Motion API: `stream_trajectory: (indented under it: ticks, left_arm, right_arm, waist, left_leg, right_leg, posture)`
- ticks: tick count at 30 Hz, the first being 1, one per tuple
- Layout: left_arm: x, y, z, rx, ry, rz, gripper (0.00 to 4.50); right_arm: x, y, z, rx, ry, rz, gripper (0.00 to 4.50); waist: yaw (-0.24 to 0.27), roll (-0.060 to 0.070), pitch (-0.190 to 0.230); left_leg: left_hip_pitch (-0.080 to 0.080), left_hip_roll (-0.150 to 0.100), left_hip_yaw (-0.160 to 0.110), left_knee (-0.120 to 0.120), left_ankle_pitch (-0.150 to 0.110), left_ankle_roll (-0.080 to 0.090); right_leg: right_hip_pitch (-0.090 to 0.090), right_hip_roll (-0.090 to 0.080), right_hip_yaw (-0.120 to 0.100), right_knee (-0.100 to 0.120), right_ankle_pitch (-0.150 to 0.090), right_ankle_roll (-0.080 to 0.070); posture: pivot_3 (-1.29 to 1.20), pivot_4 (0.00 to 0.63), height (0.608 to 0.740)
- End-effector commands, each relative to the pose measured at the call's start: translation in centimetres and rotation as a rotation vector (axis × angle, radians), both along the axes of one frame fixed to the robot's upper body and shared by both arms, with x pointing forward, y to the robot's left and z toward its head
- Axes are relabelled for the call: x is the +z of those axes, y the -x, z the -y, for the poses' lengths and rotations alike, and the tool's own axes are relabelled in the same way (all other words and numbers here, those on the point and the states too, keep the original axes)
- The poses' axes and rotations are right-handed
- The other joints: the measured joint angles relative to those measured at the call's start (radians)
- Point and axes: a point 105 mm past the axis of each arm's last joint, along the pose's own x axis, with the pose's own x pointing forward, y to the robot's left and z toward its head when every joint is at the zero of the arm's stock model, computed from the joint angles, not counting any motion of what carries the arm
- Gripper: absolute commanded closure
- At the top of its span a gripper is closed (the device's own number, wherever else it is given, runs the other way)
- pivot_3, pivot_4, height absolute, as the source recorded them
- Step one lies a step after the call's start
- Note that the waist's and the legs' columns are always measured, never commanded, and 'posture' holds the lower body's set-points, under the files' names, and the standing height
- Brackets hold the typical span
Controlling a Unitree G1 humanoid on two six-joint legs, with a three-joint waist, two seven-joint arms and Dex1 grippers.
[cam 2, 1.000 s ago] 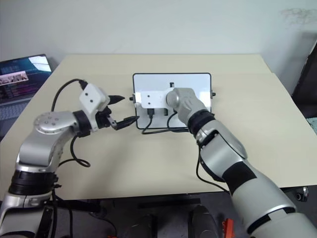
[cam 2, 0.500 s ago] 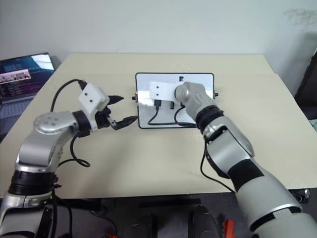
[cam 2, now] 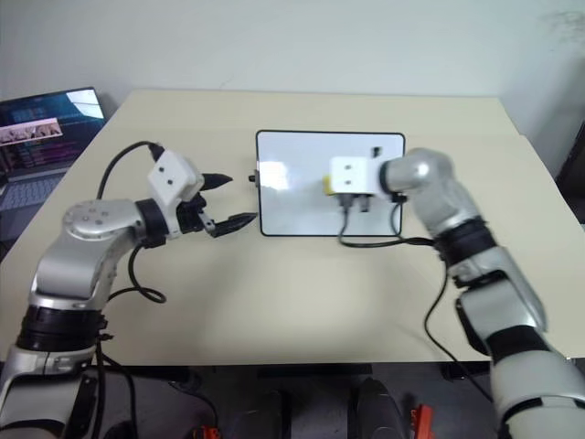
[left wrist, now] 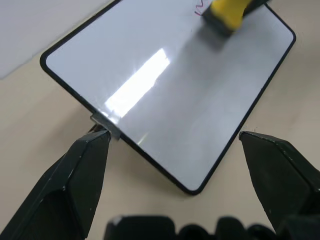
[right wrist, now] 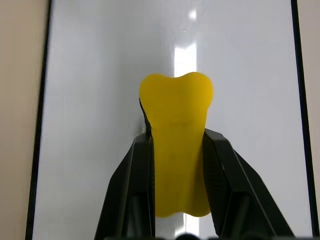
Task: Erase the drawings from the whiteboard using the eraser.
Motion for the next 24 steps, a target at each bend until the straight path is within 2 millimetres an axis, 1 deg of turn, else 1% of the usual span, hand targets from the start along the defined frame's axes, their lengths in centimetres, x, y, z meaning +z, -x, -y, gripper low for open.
stream_trajectory:
  ticks: [1,3,4,5,8,10,14,17,21,23,24]
  left_arm:
    - [2.0,0.3,-0.7,-0.011,-0.023,0.061,0.00]
    - [2.4,0.4,-1.0,-0.014,-0.036,0.066,0.00]
    - [2.5,0.4,-1.2,-0.014,-0.041,0.068,0.00]
    - [2.7,0.4,-1.3,-0.013,-0.047,0.071,0.00]
    - [3.1,0.5,-1.7,-0.012,-0.059,0.075,0.00]
    - [3.2,0.6,-2.0,-0.009,-0.069,0.078,0.00]
    - [3.6,0.7,-2.2,-0.009,-0.087,0.084,0.00]
    - [4.0,0.8,-2.2,-0.011,-0.092,0.096,0.00]
    - [4.2,0.8,-2.2,-0.009,-0.099,0.104,0.00]
    - [4.4,0.7,-2.1,-0.010,-0.096,0.120,0.00]
    - [4.7,0.6,-2.0,-0.007,-0.089,0.137,0.00]
  right_arm:
    - [3.3,0.1,3.1,-0.086,-0.024,0.092,3.53]
    - [3.9,0.1,5.2,-0.141,-0.017,0.108,3.53]
    - [4.0,0.2,5.7,-0.148,-0.011,0.107,3.53]
    - [4.2,0.3,6.6,-0.166,-0.004,0.108,3.53]
    - [4.5,0.6,8.5,-0.202,0.006,0.111,3.53]
    - [4.9,0.8,9.4,-0.218,-0.011,0.112,3.53]
    - [5.6,1.1,10.2,-0.231,-0.065,0.111,3.53]
    - [5.5,0.9,11.0,-0.251,-0.038,0.117,3.53]
    - [6.0,0.7,10.5,-0.241,-0.064,0.126,3.53]
    - [6.2,0.6,10.2,-0.237,-0.107,0.124,3.53]
    - [6.4,0.6,9.8,-0.230,-0.159,0.109,3.53]
  waist:
    - [-0.005,0.001,0.000]
    - [-0.007,0.001,0.001]
    - [-0.007,0.001,0.001]
    - [-0.007,0.001,0.001]
    - [-0.007,0.001,0.001]
    - [-0.005,0.000,0.001]
    - [-0.006,0.001,0.002]
    - [-0.005,0.001,0.002]
    - [-0.006,0.001,0.002]
    - [-0.006,0.001,0.002]
    - [-0.006,0.001,0.002]
  left_leg:
    - [0.000,0.000,0.000,0.000,0.000,0.000]
    - [0.000,0.000,0.002,0.000,0.000,0.000]
    - [0.000,0.000,0.002,0.000,0.000,0.000]
    - [0.000,0.000,0.002,0.000,0.000,0.000]
    - [0.001,0.000,0.002,0.000,0.000,0.000]
    - [0.001,0.000,0.003,0.000,0.000,0.000]
    - [0.001,0.000,0.003,0.000,0.000,0.000]
    - [0.001,0.000,0.003,0.000,0.000,0.000]
    - [0.001,0.000,0.004,0.000,0.000,0.000]
    - [0.001,0.000,0.004,0.000,0.000,0.000]
    - [0.001,0.000,0.004,0.000,0.000,0.000]
  right_leg:
    - [0.000,0.000,0.000,0.000,0.000,0.000]
    - [-0.001,0.000,0.001,0.000,0.000,0.000]
    - [-0.001,0.000,0.002,0.000,0.000,0.000]
    - [-0.001,0.000,0.002,0.000,0.000,0.000]
    - [0.000,0.000,0.002,0.000,-0.001,0.001]
    - [0.000,0.000,0.002,0.000,-0.001,0.002]
    - [0.000,0.000,0.003,0.000,-0.001,0.001]
    - [0.000,0.000,0.003,0.000,-0.001,0.001]
    - [0.000,0.000,0.003,0.000,-0.001,0.001]
    - [-0.001,0.000,0.003,0.000,-0.001,0.001]
    - [0.000,0.000,0.003,0.000,-0.001,0.001]
  posture:
    - [0.00,0.150,0.740]
    - [0.00,0.150,0.740]
    - [0.00,0.150,0.740]
    - [0.00,0.150,0.740]
    - [0.00,0.150,0.740]
    - [0.00,0.150,0.740]
    - [0.00,0.150,0.740]
    - [0.00,0.150,0.740]
    - [0.00,0.150,0.740]
    - [0.00,0.150,0.740]
    - [0.00,0.150,0.740]
